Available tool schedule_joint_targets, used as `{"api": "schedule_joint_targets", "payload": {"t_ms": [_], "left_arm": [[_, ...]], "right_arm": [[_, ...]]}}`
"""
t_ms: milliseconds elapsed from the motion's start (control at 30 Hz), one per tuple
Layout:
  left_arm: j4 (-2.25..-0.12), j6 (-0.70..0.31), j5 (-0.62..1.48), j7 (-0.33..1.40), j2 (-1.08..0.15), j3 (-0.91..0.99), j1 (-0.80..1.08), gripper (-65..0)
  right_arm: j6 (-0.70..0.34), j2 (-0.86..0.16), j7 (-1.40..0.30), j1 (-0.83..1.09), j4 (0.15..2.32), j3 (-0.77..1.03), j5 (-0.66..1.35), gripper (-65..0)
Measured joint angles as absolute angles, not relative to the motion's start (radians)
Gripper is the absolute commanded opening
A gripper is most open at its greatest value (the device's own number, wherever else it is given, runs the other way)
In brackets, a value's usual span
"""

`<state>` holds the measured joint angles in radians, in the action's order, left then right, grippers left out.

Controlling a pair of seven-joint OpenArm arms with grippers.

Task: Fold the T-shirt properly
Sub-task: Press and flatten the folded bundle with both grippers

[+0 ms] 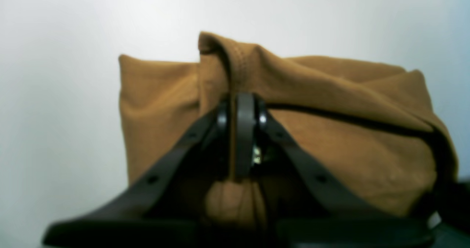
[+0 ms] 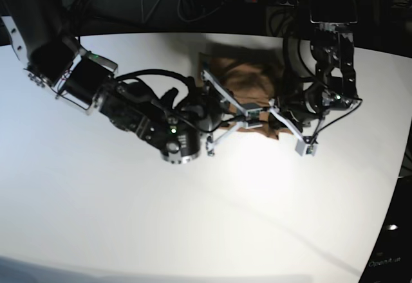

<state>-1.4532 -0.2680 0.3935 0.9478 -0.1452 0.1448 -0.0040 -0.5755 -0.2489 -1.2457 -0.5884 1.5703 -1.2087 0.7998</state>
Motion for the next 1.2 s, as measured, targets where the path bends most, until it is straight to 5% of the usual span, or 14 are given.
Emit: {"api": "schedule_joint_targets", "payload": {"t_ms": [500,1100,1200], "left_arm": [[-1.425,-0.279,0.424,0.855,-0.183,0.146,0.026,-62.8],[-1.766,-0.257,0.428,1.183,-0.147,0.175,-0.001,-62.8],[-1.805,-0.257,0.422,1.233,-0.136,0.178,0.030,-62.8]], "right_arm": [[-0.575,-0.315,-1.266,-0.607,1.647,-1.145,0.793,-65.0],[-0.579,-0.366,-1.246,-0.557,1.649,-1.146,0.678,-65.0],[-0.641,-0.402,-1.243,-0.548,1.649,-1.146,0.667,-65.0]]}}
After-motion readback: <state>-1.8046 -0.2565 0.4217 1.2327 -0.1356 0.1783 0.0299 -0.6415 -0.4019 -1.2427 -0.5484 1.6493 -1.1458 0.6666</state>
